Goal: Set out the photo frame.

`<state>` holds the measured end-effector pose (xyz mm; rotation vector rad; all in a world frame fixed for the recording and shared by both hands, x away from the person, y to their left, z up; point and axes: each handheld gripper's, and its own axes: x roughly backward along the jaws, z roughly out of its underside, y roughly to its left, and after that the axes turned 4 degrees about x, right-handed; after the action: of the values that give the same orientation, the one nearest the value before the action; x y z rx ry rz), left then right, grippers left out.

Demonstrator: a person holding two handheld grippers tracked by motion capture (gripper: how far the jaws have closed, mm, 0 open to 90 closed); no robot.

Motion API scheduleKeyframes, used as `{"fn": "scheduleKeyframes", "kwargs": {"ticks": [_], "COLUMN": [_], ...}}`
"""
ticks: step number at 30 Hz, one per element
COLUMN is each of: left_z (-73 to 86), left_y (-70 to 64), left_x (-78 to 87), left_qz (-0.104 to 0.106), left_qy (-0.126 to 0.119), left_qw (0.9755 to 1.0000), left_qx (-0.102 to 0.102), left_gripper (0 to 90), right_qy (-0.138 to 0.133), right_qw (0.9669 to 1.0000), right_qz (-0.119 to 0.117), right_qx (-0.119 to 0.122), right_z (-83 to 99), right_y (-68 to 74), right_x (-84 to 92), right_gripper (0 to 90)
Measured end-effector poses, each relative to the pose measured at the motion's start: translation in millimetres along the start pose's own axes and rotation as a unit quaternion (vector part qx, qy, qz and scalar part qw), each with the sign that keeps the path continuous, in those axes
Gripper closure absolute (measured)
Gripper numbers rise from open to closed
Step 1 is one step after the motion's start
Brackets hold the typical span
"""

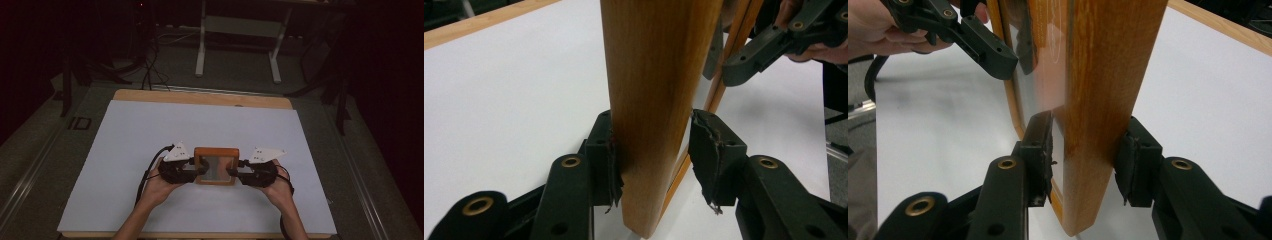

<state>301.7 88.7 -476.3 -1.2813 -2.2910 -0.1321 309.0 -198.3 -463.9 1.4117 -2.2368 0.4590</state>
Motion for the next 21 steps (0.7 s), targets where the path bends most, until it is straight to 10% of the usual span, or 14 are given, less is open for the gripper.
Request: {"fn": "scheduleKeyframes", "kwargs": {"ticks": [21], "left_z": [11.7], "left_y": [16.6], "left_x": [13.9], "left_qz": [-0.025], "left_qy": [0.005], "left_qw": [0.9986], "left_qx": [0.046], "left_gripper": [55.3], "right_qy": [-0.017], "right_qw": [0.9984], "right_qz": [-0.015], "right_qx": [-0.052], "right_z": [-1.8], "right_y": [-0.5], "right_x": [-34.5], "right_gripper": [60.1]}}
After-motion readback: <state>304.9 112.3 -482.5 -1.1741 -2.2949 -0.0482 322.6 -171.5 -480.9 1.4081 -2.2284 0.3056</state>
